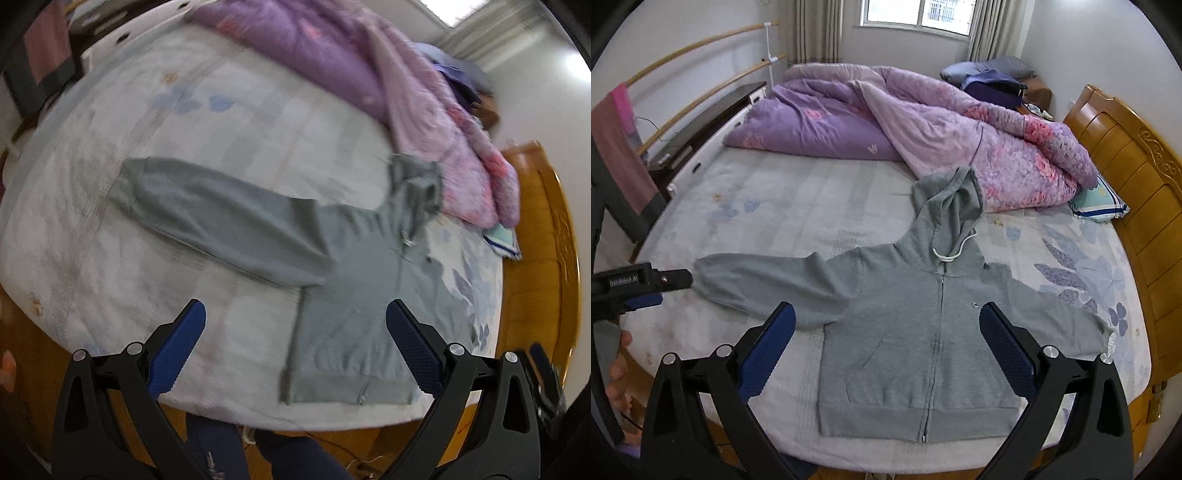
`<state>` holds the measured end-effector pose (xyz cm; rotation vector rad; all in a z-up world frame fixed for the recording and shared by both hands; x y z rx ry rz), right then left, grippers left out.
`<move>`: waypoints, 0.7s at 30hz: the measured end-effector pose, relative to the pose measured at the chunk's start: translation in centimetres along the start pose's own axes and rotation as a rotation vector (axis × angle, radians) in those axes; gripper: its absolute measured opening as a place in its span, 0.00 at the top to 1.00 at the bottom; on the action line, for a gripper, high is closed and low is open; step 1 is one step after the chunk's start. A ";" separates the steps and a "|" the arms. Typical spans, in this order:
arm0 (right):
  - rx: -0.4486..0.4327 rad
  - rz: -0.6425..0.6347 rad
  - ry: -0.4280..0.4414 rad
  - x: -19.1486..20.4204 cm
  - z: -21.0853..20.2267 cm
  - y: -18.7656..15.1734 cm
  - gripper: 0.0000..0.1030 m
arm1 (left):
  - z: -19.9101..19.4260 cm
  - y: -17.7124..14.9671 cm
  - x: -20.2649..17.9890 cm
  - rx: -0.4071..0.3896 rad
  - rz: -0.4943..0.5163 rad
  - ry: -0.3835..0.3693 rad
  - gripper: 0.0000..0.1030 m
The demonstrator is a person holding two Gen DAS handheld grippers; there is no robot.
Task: Fold large clothes
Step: 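Move both grippers down toward the grey hoodie's sleeve cuffs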
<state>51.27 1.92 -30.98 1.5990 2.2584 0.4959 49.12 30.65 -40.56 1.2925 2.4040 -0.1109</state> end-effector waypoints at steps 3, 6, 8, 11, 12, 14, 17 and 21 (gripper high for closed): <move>0.039 -0.014 -0.004 1.2 3.0 0.4 0.07 | 2.7 2.4 4.0 0.002 -0.080 0.077 0.05; 0.077 -0.034 -0.006 2.3 6.0 0.4 0.07 | 5.5 4.4 9.0 0.021 -0.207 0.134 0.05; 0.097 -0.037 0.004 2.7 8.2 0.4 0.07 | 6.9 5.4 11.8 0.004 -0.273 0.166 0.05; 0.118 -0.040 0.009 2.9 11.0 0.4 0.07 | 9.4 6.9 16.2 -0.021 -0.357 0.234 0.05; 0.124 -0.040 0.013 2.8 12.1 0.5 0.07 | 9.9 7.1 16.9 -0.028 -0.366 0.246 0.05; 0.134 -0.043 0.011 2.7 13.8 0.6 0.07 | 11.3 7.9 18.7 -0.057 -0.386 0.269 0.05; 0.142 -0.029 0.009 1.9 16.0 0.6 0.07 | 13.6 8.7 22.0 -0.079 -0.466 0.288 0.05; 0.155 -0.011 0.003 0.2 18.9 0.3 0.07 | 16.1 9.1 26.4 -0.116 -0.641 0.289 0.06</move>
Point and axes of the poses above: each gripper's, at about its wrist camera, not at the fingertips, and z roughly the way its jaws point, x to its left, y to its top, the point moved 3 cm from there along z, roughly the way its jaws point, and after that the axes turned 5 degrees about x, right-handed, at the moved point
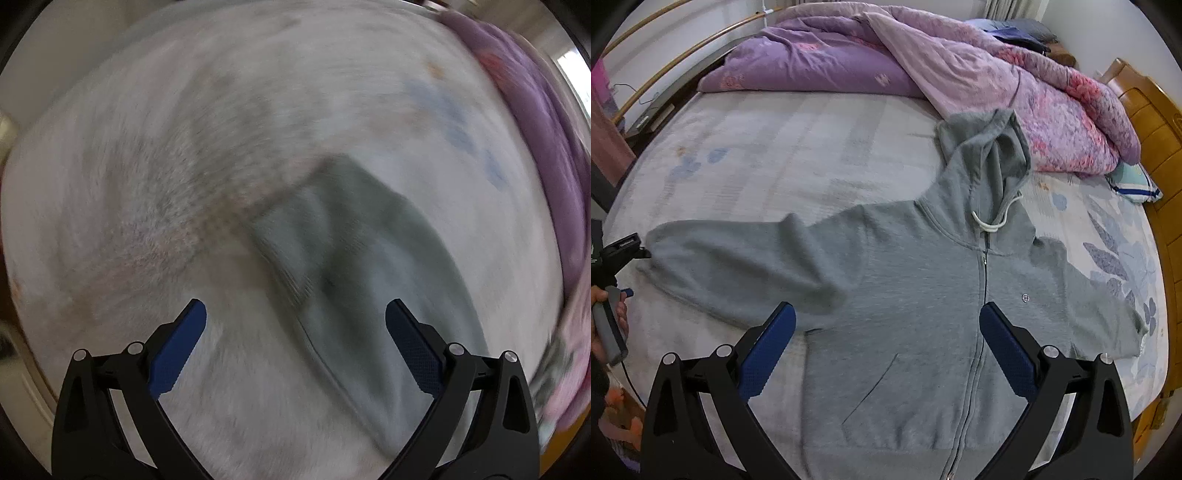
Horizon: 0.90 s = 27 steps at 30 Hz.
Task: Fold large clothes
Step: 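Move both grippers down toward the grey hoodie's sleeve cuffs, then grasp one sleeve cuff with the left gripper and fold it across the hoodie body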
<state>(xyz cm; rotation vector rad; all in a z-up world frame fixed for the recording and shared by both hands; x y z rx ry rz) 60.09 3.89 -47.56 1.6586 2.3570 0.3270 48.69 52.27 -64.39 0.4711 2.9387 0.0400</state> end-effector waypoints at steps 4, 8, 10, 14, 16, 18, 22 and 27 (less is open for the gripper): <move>0.025 0.031 -0.004 -1.9 2.2 -0.5 0.07 | 1.8 0.9 0.8 0.003 -0.039 0.014 0.12; 0.039 0.068 -0.010 -4.5 3.4 -1.1 0.07 | 2.8 1.3 0.5 -0.006 0.006 0.040 0.25; 0.043 0.091 -0.010 -6.2 3.9 -1.4 0.07 | 2.1 1.1 -0.4 -0.020 0.067 0.028 0.53; 0.038 0.164 -0.025 -10.5 4.2 -1.9 0.07 | -1.4 -0.1 -2.9 -0.083 0.181 0.032 0.87; 0.030 0.202 -0.040 -13.0 4.2 -2.3 0.07 | -5.0 -1.7 -5.2 -0.177 0.258 0.039 0.87; 0.024 0.237 -0.056 -15.8 4.1 -2.8 0.07 | -8.3 -3.6 -7.6 -0.253 0.327 0.016 0.87; -0.003 0.312 -0.105 -22.6 3.6 -4.3 0.07 | -15.4 -11.3 -15.0 -0.402 0.515 -0.079 0.87; -0.017 0.444 -0.165 -32.8 3.2 -7.1 0.07 | -18.8 -23.6 -24.6 -0.438 0.715 -0.220 0.87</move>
Point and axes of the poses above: each gripper's, at about its wrist camera, not at the fingertips, and z roughly the way its jaws point, x to its left, y to its top, the point moved 3 cm from there along z, roughly the way its jaws point, and after that the axes turned 5 degrees about x, right-handed, at the moved point
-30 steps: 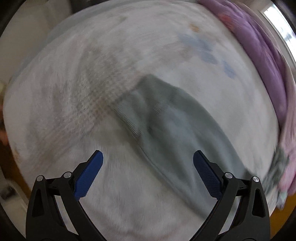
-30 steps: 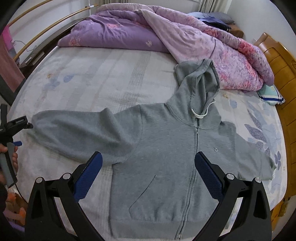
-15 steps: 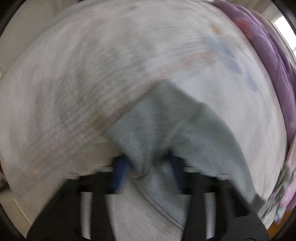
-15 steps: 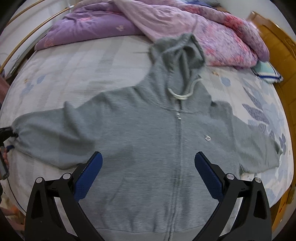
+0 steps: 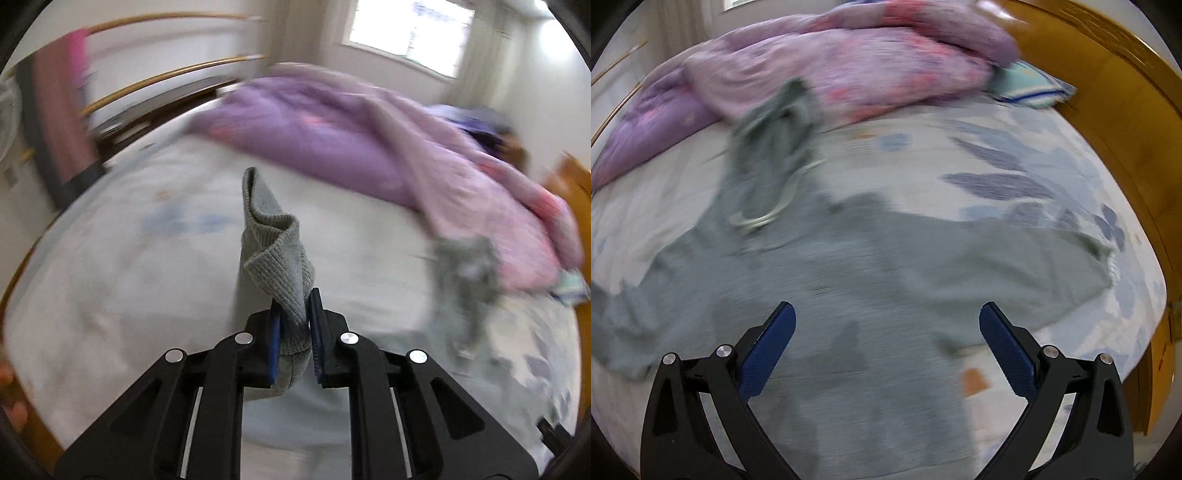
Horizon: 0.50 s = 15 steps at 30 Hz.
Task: Fold large clothes
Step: 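Grasp one sleeve cuff with the left gripper and fold it across the hoodie body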
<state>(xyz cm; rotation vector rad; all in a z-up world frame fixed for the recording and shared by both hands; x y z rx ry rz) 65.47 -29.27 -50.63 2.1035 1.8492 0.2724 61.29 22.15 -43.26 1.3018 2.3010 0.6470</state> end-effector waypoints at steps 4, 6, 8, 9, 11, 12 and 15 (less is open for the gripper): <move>-0.008 0.092 -0.057 -7.9 0.8 0.9 0.07 | 1.0 -4.2 -14.4 0.051 0.161 -0.105 0.87; -0.020 0.122 -0.085 -11.4 1.1 1.3 0.07 | 2.2 -6.6 -19.2 0.093 0.209 -0.140 0.87; -0.024 0.147 -0.125 -15.3 1.8 1.3 0.07 | 4.3 -9.7 -24.6 0.138 0.281 -0.161 0.87; -0.023 0.157 -0.130 -16.4 2.1 1.3 0.07 | 5.3 -10.6 -26.4 0.162 0.301 -0.169 0.87; -0.012 0.193 -0.151 -19.6 2.9 1.3 0.07 | 7.4 -13.9 -30.1 0.214 0.358 -0.183 0.87; -0.009 0.227 -0.151 -21.6 3.4 1.2 0.07 | 8.2 -15.4 -31.5 0.243 0.388 -0.184 0.87; -0.012 0.308 -0.150 -25.5 4.4 1.0 0.07 | 10.1 -18.0 -34.8 0.279 0.448 -0.186 0.87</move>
Point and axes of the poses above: each gripper's, at about its wrist camera, not at the fingertips, and z roughly the way its jaws point, x to its left, y to its top, the point moved 3 cm from there along z, roughly the way its jaws point, and after that the axes turned 5 degrees about x, right-handed, at the moved point
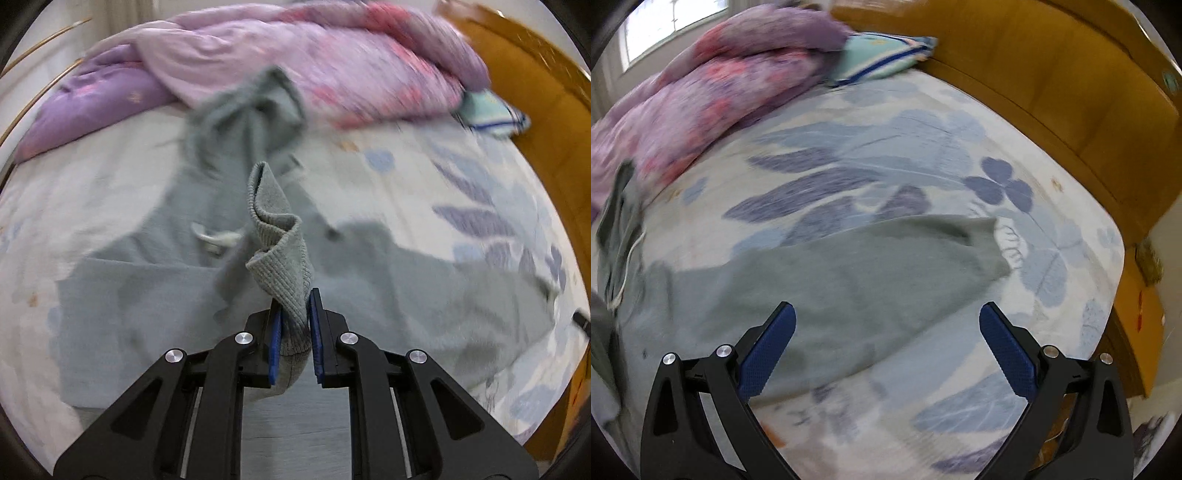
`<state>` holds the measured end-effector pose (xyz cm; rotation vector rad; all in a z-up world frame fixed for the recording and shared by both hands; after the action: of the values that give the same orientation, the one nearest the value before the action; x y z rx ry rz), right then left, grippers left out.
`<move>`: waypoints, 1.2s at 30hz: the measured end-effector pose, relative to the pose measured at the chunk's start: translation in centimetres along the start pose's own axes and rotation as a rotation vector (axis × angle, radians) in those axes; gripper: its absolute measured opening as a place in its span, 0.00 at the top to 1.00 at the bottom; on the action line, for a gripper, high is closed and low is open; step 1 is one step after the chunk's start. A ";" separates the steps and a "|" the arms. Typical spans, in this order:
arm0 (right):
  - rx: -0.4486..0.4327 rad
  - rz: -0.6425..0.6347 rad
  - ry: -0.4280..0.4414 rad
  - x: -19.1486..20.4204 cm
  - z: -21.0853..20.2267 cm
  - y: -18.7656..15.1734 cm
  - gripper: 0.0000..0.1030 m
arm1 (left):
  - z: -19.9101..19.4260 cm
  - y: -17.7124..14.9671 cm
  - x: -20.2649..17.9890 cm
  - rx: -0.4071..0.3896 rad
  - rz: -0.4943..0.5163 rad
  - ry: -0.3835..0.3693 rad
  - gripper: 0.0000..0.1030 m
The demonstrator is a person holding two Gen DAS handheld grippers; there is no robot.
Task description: Fold large clothes
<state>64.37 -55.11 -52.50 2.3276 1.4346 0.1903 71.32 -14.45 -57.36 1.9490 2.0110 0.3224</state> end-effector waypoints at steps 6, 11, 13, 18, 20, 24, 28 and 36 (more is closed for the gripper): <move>0.110 0.256 0.083 -6.0 5.0 0.0 0.07 | 5.5 -0.1 -5.4 0.093 0.078 0.009 0.86; 0.196 0.476 0.125 -9.9 9.5 -1.3 0.07 | 7.5 -1.3 -7.9 0.208 0.154 -0.084 0.34; 0.211 0.540 0.150 -10.9 10.8 -1.7 0.07 | 6.9 -1.4 -8.0 0.194 0.163 -0.140 0.25; 0.192 0.652 0.261 -11.9 12.9 -1.3 0.07 | 5.0 -0.3 -5.0 0.162 0.088 -0.160 0.25; 0.185 0.677 0.293 -12.1 13.8 -0.9 0.07 | 4.4 0.4 -2.6 0.142 0.028 -0.108 0.25; 0.200 0.769 0.338 -12.4 15.6 -1.0 0.06 | 4.4 0.5 3.1 0.164 -0.059 0.081 0.24; 0.200 0.871 0.371 -13.5 16.2 -1.1 0.13 | 4.9 -0.8 10.0 0.230 -0.162 0.208 0.24; 0.123 0.761 0.459 -12.9 12.1 0.2 0.97 | 3.4 -2.9 19.1 0.260 -0.395 0.191 0.24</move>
<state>62.39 -69.74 -62.26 2.9557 0.6453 0.9116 69.62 4.26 -62.98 1.6493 2.6149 0.1603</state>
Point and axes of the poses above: each gripper's, at about its wrist camera, not at the fingertips, and z roughly the way its jaws point, x to its left, y to its top, the point moved 3 cm from there along z, roughly the way its jaws point, and after that the axes turned 5 degrees about x, right-handed, at the moved point
